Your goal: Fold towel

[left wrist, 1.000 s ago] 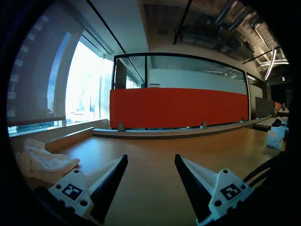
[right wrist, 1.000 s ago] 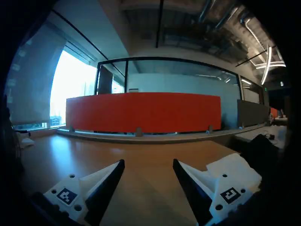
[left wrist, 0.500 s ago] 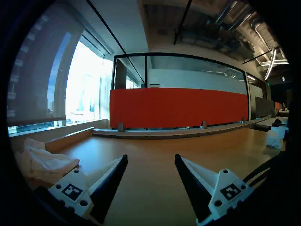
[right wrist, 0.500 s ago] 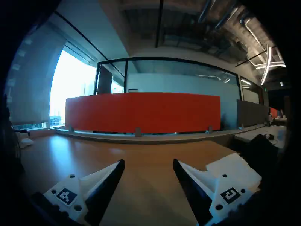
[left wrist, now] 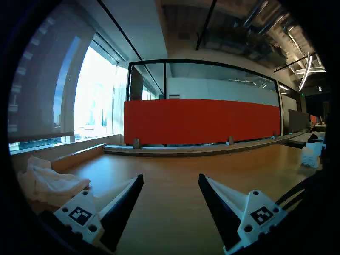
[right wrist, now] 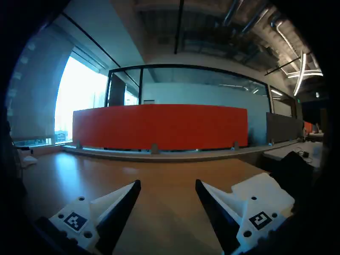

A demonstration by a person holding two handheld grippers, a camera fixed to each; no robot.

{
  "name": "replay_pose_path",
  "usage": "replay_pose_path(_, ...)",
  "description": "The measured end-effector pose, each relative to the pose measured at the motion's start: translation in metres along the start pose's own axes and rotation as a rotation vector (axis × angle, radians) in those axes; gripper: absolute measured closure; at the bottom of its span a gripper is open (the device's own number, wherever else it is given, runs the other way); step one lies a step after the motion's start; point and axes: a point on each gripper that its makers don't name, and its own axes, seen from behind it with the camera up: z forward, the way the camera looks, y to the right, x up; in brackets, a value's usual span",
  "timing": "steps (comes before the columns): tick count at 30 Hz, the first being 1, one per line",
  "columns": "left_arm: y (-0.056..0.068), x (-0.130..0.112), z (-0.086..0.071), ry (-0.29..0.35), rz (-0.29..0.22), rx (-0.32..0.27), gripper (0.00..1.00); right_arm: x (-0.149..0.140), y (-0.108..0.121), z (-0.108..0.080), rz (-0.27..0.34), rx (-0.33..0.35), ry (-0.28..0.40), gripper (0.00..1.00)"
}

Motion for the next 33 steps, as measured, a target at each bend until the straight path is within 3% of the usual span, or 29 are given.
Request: replay_pose_path(33,-0.002,0.011,-0.003,-0.004,0.000,-0.001,0.04,0.000,0.000,0.000,0.000,0.000,0.000,0.00)
